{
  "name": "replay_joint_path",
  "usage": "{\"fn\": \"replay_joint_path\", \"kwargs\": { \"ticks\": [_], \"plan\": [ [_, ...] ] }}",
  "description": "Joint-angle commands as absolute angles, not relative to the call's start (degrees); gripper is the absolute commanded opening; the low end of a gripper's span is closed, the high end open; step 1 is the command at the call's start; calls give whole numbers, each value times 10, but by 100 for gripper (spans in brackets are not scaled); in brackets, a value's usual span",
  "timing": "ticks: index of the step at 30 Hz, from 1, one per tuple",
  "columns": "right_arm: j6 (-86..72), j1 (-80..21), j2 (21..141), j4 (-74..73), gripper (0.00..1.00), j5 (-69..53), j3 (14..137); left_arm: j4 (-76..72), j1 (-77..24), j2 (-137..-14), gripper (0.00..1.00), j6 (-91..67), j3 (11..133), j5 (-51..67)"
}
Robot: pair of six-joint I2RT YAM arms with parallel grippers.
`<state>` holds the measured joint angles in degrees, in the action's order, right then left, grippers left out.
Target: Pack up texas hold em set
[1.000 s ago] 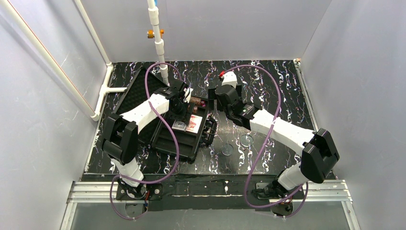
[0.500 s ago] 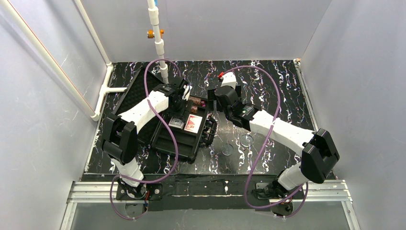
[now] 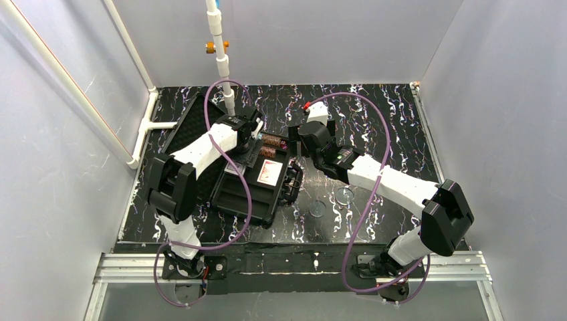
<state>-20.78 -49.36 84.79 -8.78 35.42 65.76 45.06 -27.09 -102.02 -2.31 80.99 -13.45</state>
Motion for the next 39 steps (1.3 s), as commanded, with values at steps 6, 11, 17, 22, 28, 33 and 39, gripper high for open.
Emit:
{"fn": "replay_joint_path", "kwargs": {
  "ticks": [6, 11, 17, 22, 28, 33, 39],
  "plan": [
    [-201, -501, 831, -54, 98, 373, 650, 454, -268, -1038, 28, -11, 831, -153],
    [-200, -502, 833, -53, 98, 375, 650, 440, -268, -1037, 28, -10, 822, -146],
    [-201, -503, 834, -50, 98, 376, 648, 421, -268, -1021, 27, -12, 803, -140],
    [-200, -503, 834, -49, 98, 376, 647, 410, -268, -1020, 27, -9, 800, -141],
    [-200, -503, 834, -47, 98, 374, 645, 391, -268, -1026, 26, -12, 793, -134],
    [-199, -504, 833, -46, 98, 375, 644, 360, -268, -1009, 26, -23, 771, -123],
    [-197, -505, 831, -44, 98, 375, 642, 340, -268, -999, 27, -39, 755, -105]
  ]
}}
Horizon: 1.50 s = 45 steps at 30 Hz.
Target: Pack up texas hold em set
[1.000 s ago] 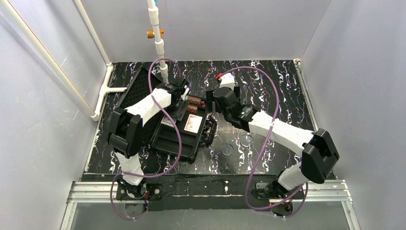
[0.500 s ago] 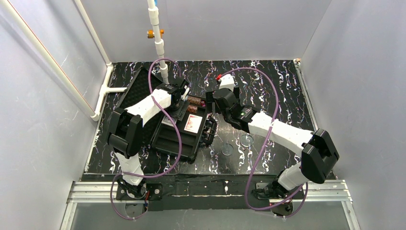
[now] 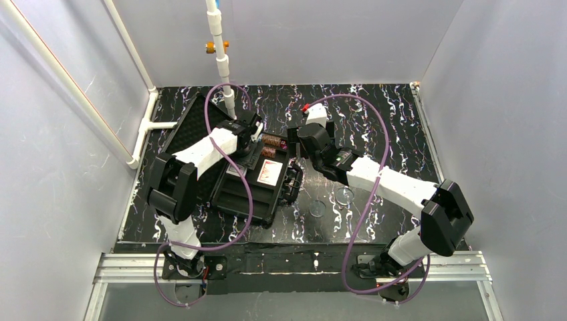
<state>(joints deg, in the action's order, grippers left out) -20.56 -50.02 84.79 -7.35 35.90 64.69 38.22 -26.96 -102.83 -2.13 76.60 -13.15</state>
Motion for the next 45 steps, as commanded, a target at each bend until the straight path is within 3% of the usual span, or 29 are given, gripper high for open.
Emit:
{"fn": "replay_joint_path", "kwargs": {
  "ticks": [1, 3, 14, 17, 26, 29, 34, 45],
  "plan": [
    [-196, -505, 831, -43, 98, 375, 642, 339, -268, -998, 29, -40, 752, -104],
    [-196, -506, 831, -42, 99, 375, 642, 340, -268, -996, 34, -41, 747, -104],
    [-195, -508, 831, -40, 98, 375, 640, 393, -268, -992, 86, -34, 768, -81],
    [-195, -509, 831, -40, 98, 375, 641, 405, -268, -978, 93, -34, 775, -76],
    [-194, -511, 831, -39, 98, 376, 640, 440, -266, -940, 87, -50, 799, -89],
    [-193, -512, 832, -39, 98, 376, 639, 441, -260, -930, 80, -62, 804, -88],
    [-192, -513, 831, -38, 98, 378, 639, 442, -241, -928, 59, -74, 798, -98],
    [-192, -516, 835, -32, 98, 376, 637, 430, -203, -947, 49, -84, 771, -62]
  ]
}}
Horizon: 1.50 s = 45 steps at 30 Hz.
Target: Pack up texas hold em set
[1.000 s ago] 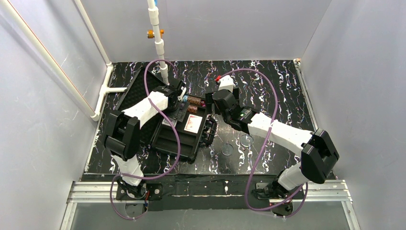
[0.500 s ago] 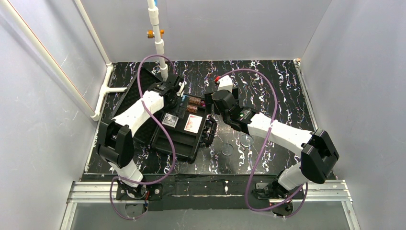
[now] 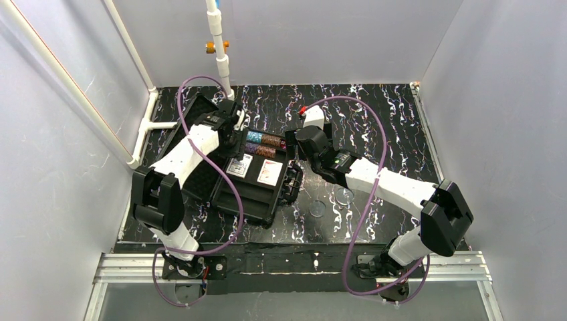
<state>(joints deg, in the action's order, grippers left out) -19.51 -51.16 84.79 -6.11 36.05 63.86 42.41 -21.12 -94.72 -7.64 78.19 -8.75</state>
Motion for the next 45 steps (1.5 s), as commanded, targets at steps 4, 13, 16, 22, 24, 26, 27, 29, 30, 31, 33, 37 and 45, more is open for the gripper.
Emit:
{"fn": "replay_joint_path", "kwargs": {
  "ticks": [4, 13, 16, 22, 24, 26, 27, 29, 30, 31, 33, 37, 45],
  "plan": [
    [-192, -516, 838, -30, 99, 374, 636, 428, -198, -955, 46, -95, 763, -42],
    [-192, -516, 840, -28, 98, 372, 635, 413, -168, -970, 43, -116, 748, -1],
    [-192, -516, 841, -26, 98, 371, 635, 413, -165, -978, 42, -116, 746, 14],
    [-192, -516, 841, -26, 98, 370, 634, 412, -164, -987, 40, -117, 746, 51],
    [-192, -516, 840, -25, 98, 371, 634, 410, -164, -989, 40, -118, 745, 69],
    [-192, -516, 840, -25, 98, 370, 634, 409, -164, -994, 39, -119, 744, 91],
    [-192, -516, 840, -25, 99, 371, 633, 408, -165, -996, 38, -120, 743, 102],
    [-191, -516, 840, -25, 98, 371, 633, 406, -164, -998, 37, -123, 740, 122],
    [-191, -516, 840, -25, 98, 371, 633, 404, -165, -998, 37, -124, 737, 131],
    [-191, -516, 840, -25, 98, 371, 633, 401, -165, -997, 37, -126, 734, 140],
    [-191, -516, 840, -24, 98, 371, 633, 399, -165, -995, 37, -125, 729, 148],
    [-191, -516, 840, -23, 98, 369, 632, 403, -165, -991, 40, -124, 726, 123],
    [-192, -516, 841, -23, 98, 368, 632, 420, -166, -944, 67, -121, 737, 60]
  ]
}}
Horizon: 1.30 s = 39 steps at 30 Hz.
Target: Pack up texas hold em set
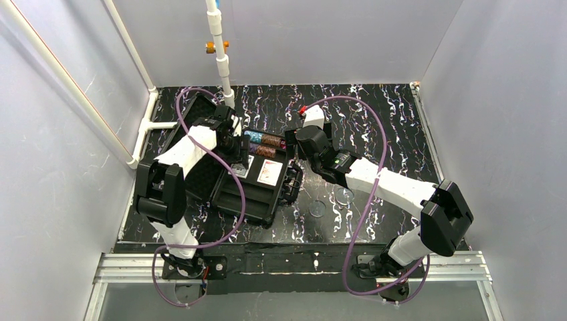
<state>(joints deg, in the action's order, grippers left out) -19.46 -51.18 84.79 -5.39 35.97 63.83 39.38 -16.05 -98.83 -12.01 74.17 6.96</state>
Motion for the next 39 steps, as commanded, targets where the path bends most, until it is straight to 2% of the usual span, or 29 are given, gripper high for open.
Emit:
{"fn": "replay_joint_path", "kwargs": {
  "ticks": [1, 7, 11, 13, 39],
  "plan": [
    [-191, -516, 841, -23, 98, 368, 632, 420, -166, -933, 68, -120, 738, 55],
    [-192, -516, 843, -23, 98, 364, 633, 417, -183, -909, 60, -118, 749, 43],
    [-193, -516, 843, -24, 98, 364, 633, 409, -199, -915, 49, -122, 753, 16],
    [-193, -517, 842, -22, 98, 364, 632, 405, -199, -921, 46, -125, 754, 9],
    [-187, -518, 838, -18, 98, 376, 625, 344, -208, -968, 38, -140, 709, -52]
  ]
}}
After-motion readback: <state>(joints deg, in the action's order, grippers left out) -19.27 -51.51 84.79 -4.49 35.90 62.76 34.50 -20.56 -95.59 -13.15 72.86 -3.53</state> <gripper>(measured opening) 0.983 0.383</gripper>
